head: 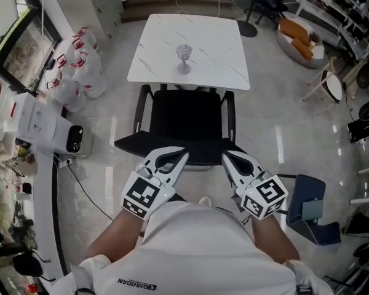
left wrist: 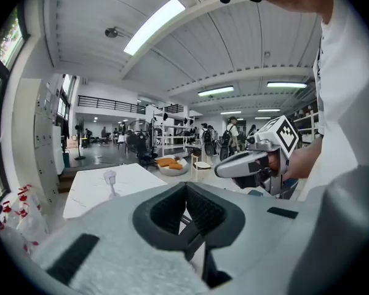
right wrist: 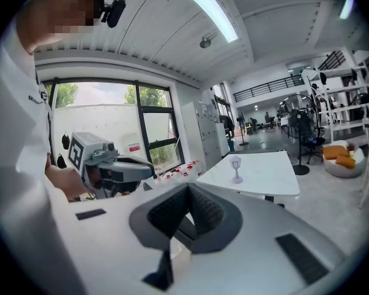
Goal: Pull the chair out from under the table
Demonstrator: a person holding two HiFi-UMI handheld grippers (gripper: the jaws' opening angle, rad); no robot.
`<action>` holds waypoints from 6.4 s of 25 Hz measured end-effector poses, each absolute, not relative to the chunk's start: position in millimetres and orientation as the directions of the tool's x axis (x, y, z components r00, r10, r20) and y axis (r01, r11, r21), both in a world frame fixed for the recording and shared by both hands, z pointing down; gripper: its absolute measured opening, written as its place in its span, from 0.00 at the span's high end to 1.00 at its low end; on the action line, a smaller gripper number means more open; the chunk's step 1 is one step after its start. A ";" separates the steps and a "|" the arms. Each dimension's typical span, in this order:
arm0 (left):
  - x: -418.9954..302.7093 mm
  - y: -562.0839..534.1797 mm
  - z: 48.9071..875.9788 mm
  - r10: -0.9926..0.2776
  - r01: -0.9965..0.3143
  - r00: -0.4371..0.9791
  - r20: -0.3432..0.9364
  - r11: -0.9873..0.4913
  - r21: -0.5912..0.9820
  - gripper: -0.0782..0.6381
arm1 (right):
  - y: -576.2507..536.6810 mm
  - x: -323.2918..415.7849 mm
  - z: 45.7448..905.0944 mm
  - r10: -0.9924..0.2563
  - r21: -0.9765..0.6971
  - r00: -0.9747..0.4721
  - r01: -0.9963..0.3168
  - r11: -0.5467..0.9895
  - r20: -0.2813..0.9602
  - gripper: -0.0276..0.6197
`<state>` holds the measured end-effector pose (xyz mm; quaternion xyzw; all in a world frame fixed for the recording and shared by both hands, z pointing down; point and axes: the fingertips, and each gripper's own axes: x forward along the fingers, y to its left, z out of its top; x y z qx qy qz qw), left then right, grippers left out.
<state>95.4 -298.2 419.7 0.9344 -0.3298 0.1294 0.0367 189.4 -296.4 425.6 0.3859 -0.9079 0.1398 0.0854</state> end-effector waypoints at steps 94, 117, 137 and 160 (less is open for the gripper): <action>5.1 -275.1 474.1 -0.523 -0.480 0.647 0.555 -0.845 -0.236 0.72 | -272.5 144.8 441.9 -0.641 0.127 -0.634 -0.661 0.739 0.432 0.81; -15.3 -296.3 559.5 -0.363 -0.100 0.370 0.855 -0.931 -0.352 0.63 | -284.4 128.1 540.2 -0.476 0.428 -0.337 -0.210 0.879 0.813 0.65; -5.9 -320.4 620.2 -0.359 0.023 0.186 0.914 -0.929 -0.369 0.68 | -306.9 137.5 603.0 -0.445 0.441 -0.146 -0.064 0.895 0.883 0.67; -11.5 -314.4 634.6 -0.303 0.087 0.118 0.946 -0.946 -0.314 0.78 | -309.0 141.9 612.6 -0.465 0.465 -0.076 -0.011 0.885 0.882 0.85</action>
